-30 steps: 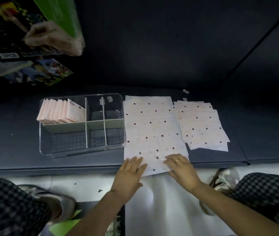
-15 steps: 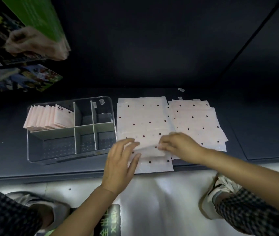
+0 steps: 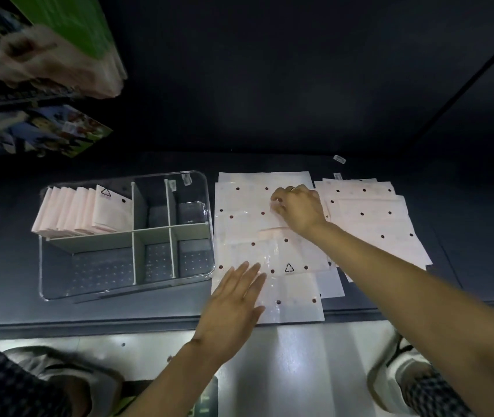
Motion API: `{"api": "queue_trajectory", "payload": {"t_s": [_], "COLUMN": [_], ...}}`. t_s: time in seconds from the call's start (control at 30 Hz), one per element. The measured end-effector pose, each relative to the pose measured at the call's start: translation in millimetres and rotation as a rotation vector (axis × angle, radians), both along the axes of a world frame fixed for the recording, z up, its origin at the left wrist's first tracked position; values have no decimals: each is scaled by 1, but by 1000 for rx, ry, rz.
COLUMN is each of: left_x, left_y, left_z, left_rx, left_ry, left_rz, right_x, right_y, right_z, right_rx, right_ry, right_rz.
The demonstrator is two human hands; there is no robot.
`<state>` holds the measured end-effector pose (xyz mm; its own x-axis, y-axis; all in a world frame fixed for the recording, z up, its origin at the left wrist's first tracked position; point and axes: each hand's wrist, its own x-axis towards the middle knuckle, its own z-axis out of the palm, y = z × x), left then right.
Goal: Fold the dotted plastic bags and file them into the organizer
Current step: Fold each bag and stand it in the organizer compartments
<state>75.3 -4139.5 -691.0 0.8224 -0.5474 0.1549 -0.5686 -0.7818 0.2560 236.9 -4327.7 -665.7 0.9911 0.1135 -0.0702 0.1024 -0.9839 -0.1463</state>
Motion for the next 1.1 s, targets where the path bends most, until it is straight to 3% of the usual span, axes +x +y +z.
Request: {"api": "queue_trajectory", "payload": {"t_s": [0.07, 0.17, 0.33, 0.57, 0.8, 0.93, 1.1], "left_x": [1, 4, 9, 13, 26, 30, 32], "left_y": [1, 1, 2, 5, -9, -20, -21], "left_z": [-7, -15, -17, -30, -20, -17, -14], "left_rx": [56, 106, 116, 33, -105, -88, -76], "left_ry": [34, 52, 84, 259, 274, 228, 223], "left_rz": [16, 25, 27, 23, 220, 288, 217], "right_x": [-14, -55, -115, -120, -118, -118, -113], "right_y": [-1, -6, -27, -35, -34, -35, -34], "right_z": [-6, -11, -27, -33, -35, -34, -30], "right_rx": [48, 157, 116, 74, 307, 191, 88], "right_ry": [-129, -244, -104, -212, 13, 28, 36], "right_rz": [-9, 164, 313, 385, 118, 188, 267]}}
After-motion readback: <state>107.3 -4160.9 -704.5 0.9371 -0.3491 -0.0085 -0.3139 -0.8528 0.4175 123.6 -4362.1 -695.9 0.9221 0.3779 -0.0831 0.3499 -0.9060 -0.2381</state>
